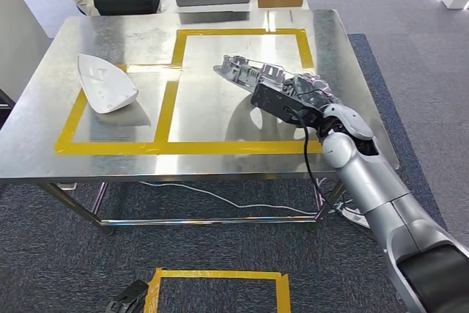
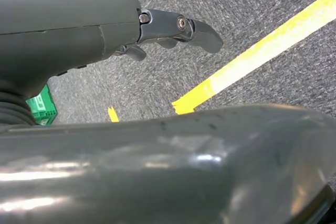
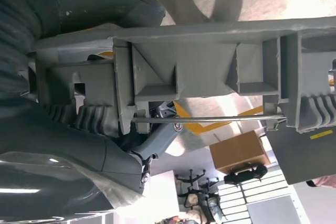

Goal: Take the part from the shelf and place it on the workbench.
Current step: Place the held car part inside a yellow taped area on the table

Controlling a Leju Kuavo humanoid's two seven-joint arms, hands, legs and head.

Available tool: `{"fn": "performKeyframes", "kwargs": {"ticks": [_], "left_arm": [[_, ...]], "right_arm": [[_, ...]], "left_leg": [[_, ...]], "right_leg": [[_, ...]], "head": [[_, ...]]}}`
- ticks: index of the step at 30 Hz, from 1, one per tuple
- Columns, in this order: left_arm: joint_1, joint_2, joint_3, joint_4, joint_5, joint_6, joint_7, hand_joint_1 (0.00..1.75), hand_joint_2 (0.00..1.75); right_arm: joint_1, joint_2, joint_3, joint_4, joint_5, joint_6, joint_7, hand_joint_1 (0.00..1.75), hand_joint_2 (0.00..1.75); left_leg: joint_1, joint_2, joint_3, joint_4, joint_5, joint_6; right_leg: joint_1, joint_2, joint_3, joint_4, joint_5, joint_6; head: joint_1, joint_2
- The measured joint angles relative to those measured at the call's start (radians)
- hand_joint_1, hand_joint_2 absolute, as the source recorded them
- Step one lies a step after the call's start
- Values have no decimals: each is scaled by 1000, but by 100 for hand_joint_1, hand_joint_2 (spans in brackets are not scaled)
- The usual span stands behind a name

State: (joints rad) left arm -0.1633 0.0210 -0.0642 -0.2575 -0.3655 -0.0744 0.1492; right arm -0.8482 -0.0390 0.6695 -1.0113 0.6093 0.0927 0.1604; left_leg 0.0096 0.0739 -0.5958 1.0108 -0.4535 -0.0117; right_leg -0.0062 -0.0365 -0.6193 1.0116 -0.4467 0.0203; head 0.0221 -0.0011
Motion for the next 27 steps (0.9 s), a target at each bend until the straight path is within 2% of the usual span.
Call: {"fn": "performKeyframes", "kwargs": {"ticks": [7, 11, 12, 16, 17, 21, 27], "left_arm": [[0, 0, 0, 0, 0, 0, 0, 0, 0], [0, 0, 0, 0, 0, 0, 0, 0, 175], [0, 0, 0, 0, 0, 0, 0, 0, 175], [0, 0, 1, 0, 0, 4, 0, 0, 0], [0, 0, 1, 0, 0, 6, 1, 0, 0], [0, 0, 3, 0, -9, 19, 9, 0, 175], [0, 0, 6, 0, -17, 21, 12, 0, 175]], "right_arm": [[0, -1, 0, 0, 0, 0, 0, 175, 175], [1, -1, 0, 0, -1, 0, 0, 0, 175], [1, -1, 0, 0, -1, 0, 0, 0, 175], [5, -1, 1, 0, -2, 0, 0, 0, 175], [5, -1, 2, 0, -3, 0, 0, 0, 175], [6, -1, 5, 0, -9, -3, 0, 0, 175], [6, -1, 6, -1, -12, -8, -4, 0, 175]], "left_leg": [[0, 0, 0, 0, 0, 0], [0, 0, 0, 0, 0, 0], [0, 0, 0, 0, 0, 0], [0, 0, 0, 0, 0, 0], [0, 0, 0, 0, 0, 0], [0, 0, 0, 0, 0, 0], [0, 0, -1, 0, 0, 0]], "right_leg": [[0, 0, 0, 0, 0, 0], [0, 0, 0, 0, 0, 0], [0, 0, 0, 0, 0, 0], [0, 0, 0, 0, 0, 0], [0, 0, 0, 0, 0, 0], [0, 0, 0, 0, 0, 0], [0, 0, 0, 0, 0, 0]], "head": [[0, 0], [0, 0], [0, 0], [0, 0], [0, 0], [0, 0], [0, 0]]}}
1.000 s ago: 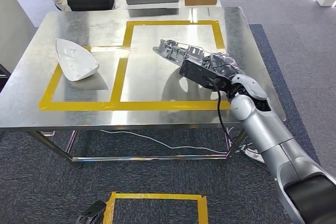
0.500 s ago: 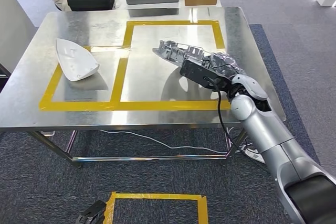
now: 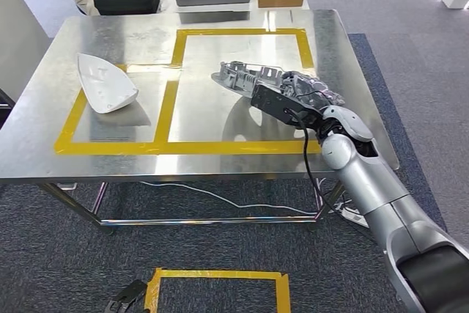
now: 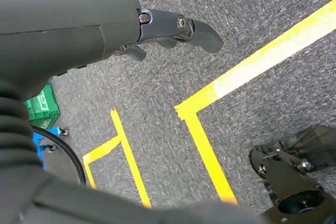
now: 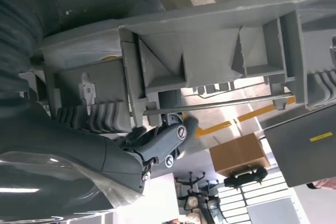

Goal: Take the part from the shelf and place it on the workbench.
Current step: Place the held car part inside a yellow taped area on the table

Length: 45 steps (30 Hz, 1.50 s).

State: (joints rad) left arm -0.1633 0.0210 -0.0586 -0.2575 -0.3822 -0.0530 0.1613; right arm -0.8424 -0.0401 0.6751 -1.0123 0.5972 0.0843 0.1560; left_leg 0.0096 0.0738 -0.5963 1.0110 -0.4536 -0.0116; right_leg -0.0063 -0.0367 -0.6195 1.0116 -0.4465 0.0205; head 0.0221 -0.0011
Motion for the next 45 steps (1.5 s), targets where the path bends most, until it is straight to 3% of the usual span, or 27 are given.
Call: {"fn": "performKeyframes", "kwargs": {"ticks": [22, 31, 45], "left_arm": [[0, 0, 26, 0, 11, 3, -36, 0, 175], [-1, 0, 41, 0, 13, -15, -7, 0, 175], [-2, 0, 44, 0, 12, -18, -5, 0, 175]], "right_arm": [[7, -3, 2, -2, 20, -15, -3, 0, 175], [-103, 16, 13, 30, -135, 242, 146, 0, 175], [-165, 32, 30, 83, -163, 247, 158, 0, 175]], "left_leg": [[0, 0, 0, 0, 0, 0], [0, 0, -1, 0, 0, 0], [0, 0, -1, 0, 0, 1]], "right_leg": [[0, 0, 0, 0, 0, 0], [0, 0, 0, 0, 0, 0], [0, -1, 0, 0, 0, 0]], "head": [[0, 0], [0, 0], [0, 0]]}}
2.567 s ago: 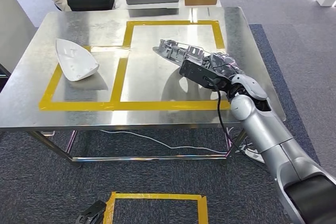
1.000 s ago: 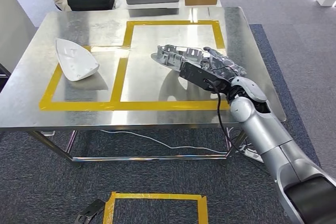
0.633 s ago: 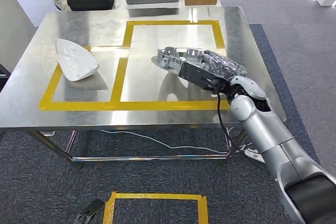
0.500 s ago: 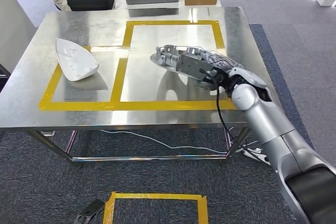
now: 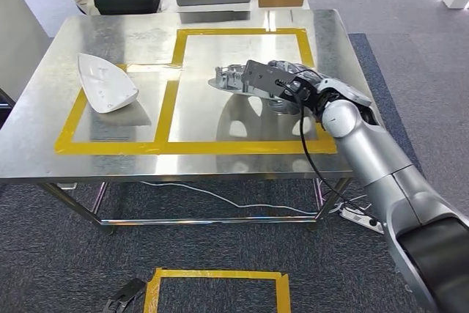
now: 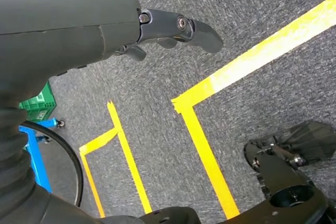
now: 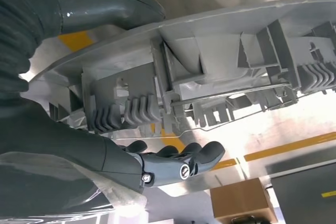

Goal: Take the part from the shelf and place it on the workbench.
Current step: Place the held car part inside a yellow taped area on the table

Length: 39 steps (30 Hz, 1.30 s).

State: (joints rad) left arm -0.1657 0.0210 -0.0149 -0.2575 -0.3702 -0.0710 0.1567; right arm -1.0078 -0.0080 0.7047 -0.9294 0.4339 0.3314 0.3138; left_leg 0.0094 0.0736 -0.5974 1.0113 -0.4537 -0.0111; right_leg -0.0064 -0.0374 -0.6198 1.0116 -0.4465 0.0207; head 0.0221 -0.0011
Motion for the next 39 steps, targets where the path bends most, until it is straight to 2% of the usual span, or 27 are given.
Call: {"fn": "performKeyframes", "kwargs": {"ticks": [5, 11, 18, 24, 30, 39], "left_arm": [[0, 0, 0, 0, -7, -4, 2, 0, 175], [0, 0, 0, 0, -21, -9, 3, 0, 175], [1, -3, 0, 0, -33, -13, 3, 0, 175], [1, -6, 0, 0, -36, -9, 7, 0, 175], [1, -9, 2, 0, -36, -8, 7, 0, 175], [1, -13, 6, 0, -51, -7, 7, 0, 175]], "right_arm": [[-8, -1, 22, 2, 48, -62, -6, 0, 175], [-5, -10, 74, -14, 203, -175, -30, 0, 175], [27, -23, 103, -66, 362, -261, -53, 0, 175], [50, -21, 87, -92, 338, -225, -9, 0, 175], [53, -16, 76, -94, 341, -228, -11, 0, 175], [87, -16, 67, -144, 428, -321, -82, 0, 175]], "left_leg": [[0, 0, 0, 0, 0, 0], [0, 0, 0, 0, 0, 0], [0, 0, 0, 0, 0, 0], [0, 0, 0, 0, 0, 0], [0, 0, 0, 0, 0, 0], [0, 0, 0, 0, 0, 0]], "right_leg": [[0, 0, 0, 0, 0, 0], [0, 0, 0, 0, 0, 0], [0, 1, -1, 0, 0, 0], [0, 0, -1, 0, 0, 0], [0, 0, -1, 0, 0, 0], [0, 0, -1, 0, 0, 0]], "head": [[0, 0], [0, 0], [0, 0], [0, 0], [0, 0], [0, 0]]}}
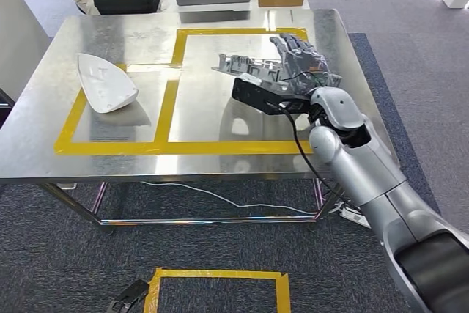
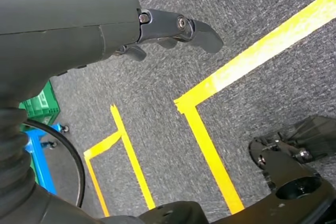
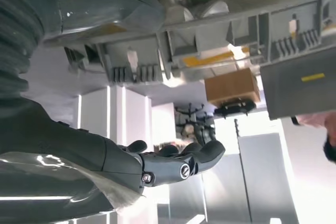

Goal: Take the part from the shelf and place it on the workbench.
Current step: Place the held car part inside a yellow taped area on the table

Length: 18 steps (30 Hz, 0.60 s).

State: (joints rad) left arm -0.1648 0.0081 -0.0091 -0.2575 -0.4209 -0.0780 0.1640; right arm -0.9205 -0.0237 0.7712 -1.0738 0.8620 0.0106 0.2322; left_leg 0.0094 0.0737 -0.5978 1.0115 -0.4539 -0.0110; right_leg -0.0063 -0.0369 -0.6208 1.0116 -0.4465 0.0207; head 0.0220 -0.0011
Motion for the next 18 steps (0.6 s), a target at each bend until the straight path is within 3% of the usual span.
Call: {"fn": "performKeyframes", "kwargs": {"ticks": [9, 18], "left_arm": [[-2, -7, 0, 0, -21, -3, 0, 0, 175], [-5, -10, 0, 0, -28, -3, 0, 0, 175]], "right_arm": [[28, -1, 0, -63, 244, -189, -16, 0, 175], [45, -4, 0, -82, 332, -224, -12, 0, 175]], "left_leg": [[0, 0, 0, 0, 0, 0], [0, 0, 0, 0, 0, 0]], "right_leg": [[0, 0, 0, 0, 0, 0], [0, 0, 0, 0, 0, 0]], "head": [[0, 0], [0, 0]]}}
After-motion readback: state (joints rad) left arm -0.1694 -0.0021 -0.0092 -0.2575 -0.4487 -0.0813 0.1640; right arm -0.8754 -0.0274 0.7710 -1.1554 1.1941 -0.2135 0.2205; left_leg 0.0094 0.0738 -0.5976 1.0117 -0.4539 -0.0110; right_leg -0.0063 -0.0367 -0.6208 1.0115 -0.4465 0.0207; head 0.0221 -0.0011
